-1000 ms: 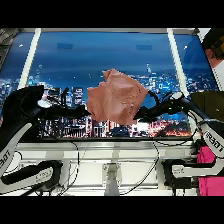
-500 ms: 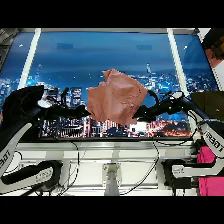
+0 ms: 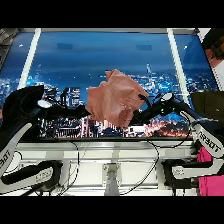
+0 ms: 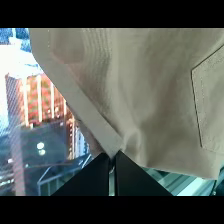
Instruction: Fold the clothes and pants, and hang the long-sleeved shirts on hangers.
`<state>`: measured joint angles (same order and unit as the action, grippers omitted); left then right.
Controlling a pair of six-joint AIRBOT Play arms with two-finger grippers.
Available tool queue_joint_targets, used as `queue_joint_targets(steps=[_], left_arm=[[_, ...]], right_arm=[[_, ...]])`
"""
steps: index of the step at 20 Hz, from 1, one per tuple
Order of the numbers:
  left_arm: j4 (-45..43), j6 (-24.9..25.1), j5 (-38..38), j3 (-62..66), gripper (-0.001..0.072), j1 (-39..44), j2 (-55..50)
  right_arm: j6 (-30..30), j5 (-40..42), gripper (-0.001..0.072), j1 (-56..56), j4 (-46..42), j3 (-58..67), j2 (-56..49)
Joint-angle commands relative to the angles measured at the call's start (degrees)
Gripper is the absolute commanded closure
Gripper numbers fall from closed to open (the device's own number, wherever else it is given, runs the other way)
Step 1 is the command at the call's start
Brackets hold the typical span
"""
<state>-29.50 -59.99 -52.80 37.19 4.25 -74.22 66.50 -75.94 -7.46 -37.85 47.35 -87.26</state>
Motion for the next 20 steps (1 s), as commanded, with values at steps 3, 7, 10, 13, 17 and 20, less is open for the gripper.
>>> queue_joint_targets(steps=[3,7,10,13,17,20], left_arm=[[4.9,0.0,4.9,4.4,0.0699,-0.9,2.4],[11.6,0.0,13.2,22.5,0.0700,-1.0,5.7],[12.6,0.0,19.5,35.7,0.0700,0.2,5.0],[12.6,0.1,27.0,42.8,0.0701,1.5,3.6],[13.1,4.2,28.2,48.5,0.0701,1.5,-0.2],[13.3,8.4,28.3,52.2,0.0701,1.5,-2.8]], right_arm=[[0.5,0.2,0.0703,6.9,9.6,0.4,5.5],[3.7,5.7,0.0703,14.2,19.0,12.5,11.1],[4.6,18.3,0.0704,12.0,18.6,24.7,11.2],[4.4,39.7,0.0703,6.8,17.9,31.8,11.1],[4.3,57.9,0.0703,-0.7,13.3,37.7,8.5],[4.3,64.2,0.0703,-4.3,13.0,42.6,3.8]])
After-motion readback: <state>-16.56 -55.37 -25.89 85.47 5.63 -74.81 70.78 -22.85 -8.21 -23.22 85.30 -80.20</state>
